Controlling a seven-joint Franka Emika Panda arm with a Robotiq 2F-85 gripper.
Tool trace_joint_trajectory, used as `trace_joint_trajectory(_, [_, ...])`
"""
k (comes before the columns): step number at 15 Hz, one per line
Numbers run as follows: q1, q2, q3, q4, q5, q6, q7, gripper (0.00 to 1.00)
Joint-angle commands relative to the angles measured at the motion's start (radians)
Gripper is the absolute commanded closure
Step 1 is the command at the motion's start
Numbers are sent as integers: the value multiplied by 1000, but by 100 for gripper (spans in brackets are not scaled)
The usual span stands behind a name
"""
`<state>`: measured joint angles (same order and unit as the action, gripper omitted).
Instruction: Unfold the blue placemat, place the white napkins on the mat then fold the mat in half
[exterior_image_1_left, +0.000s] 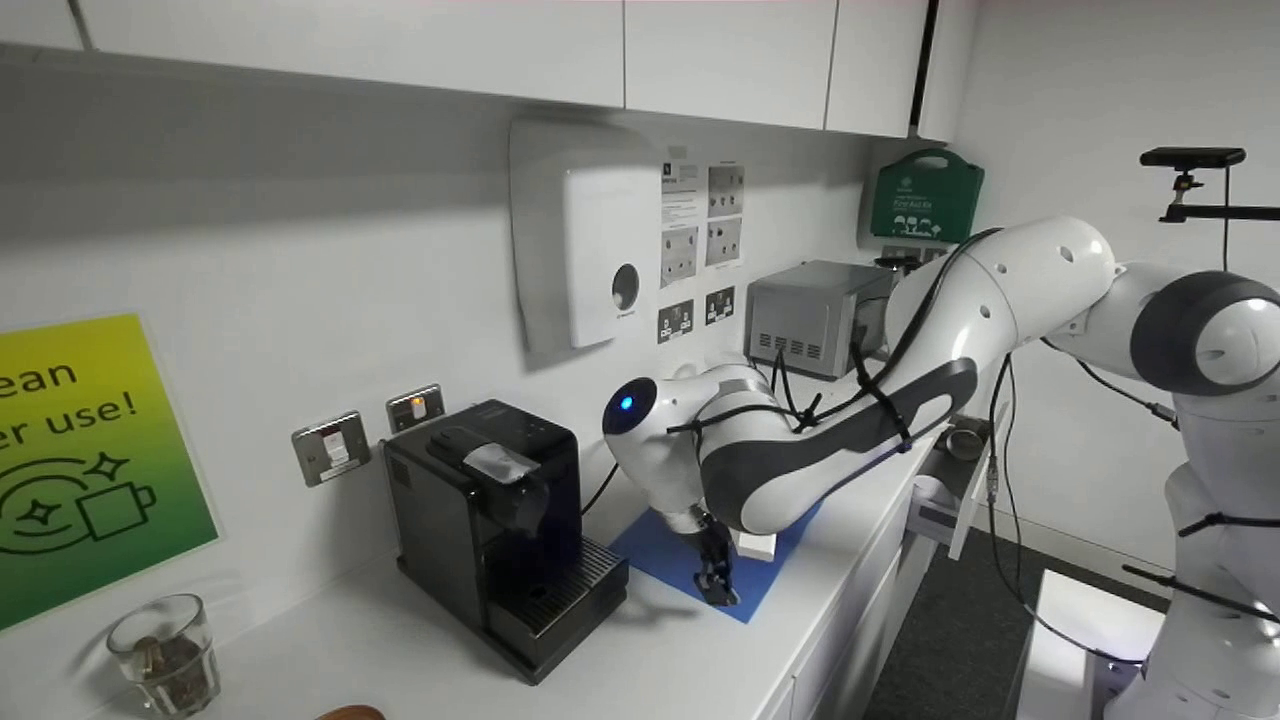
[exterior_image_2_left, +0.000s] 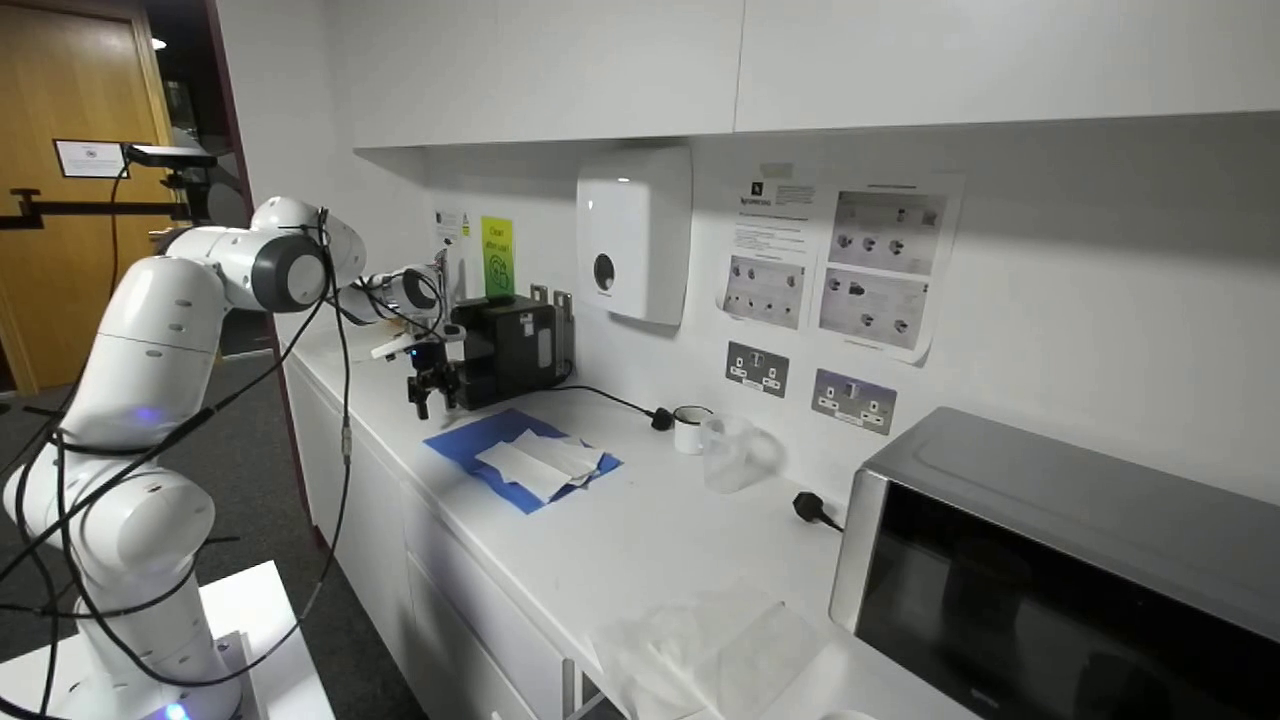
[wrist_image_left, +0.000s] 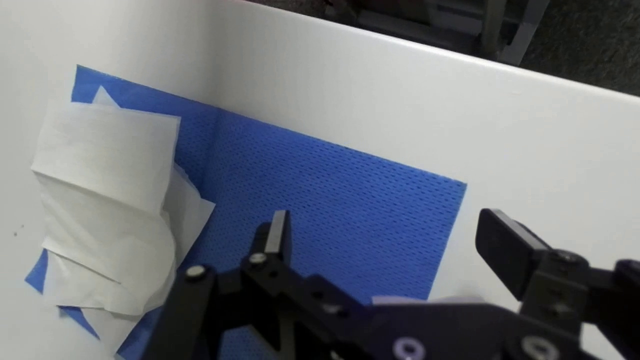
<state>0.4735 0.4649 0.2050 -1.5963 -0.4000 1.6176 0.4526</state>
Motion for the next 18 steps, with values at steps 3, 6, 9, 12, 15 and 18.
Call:
trace_joint_trajectory(3, [97, 76, -32, 84, -147, -116, 83, 0])
trace_joint_trajectory(6, [120, 100, -43, 109, -174, -142, 77, 0])
trace_joint_trajectory(9, [134, 110, -49, 123, -189, -147, 75, 0])
trace_joint_trajectory(12, [148, 116, -49, 134, -217, -149, 65, 0])
trace_joint_trajectory(15, [159, 114, -48, 138, -235, -152, 56, 0])
trace_joint_trajectory(18, [174, 108, -45, 131, -248, -159, 57, 0])
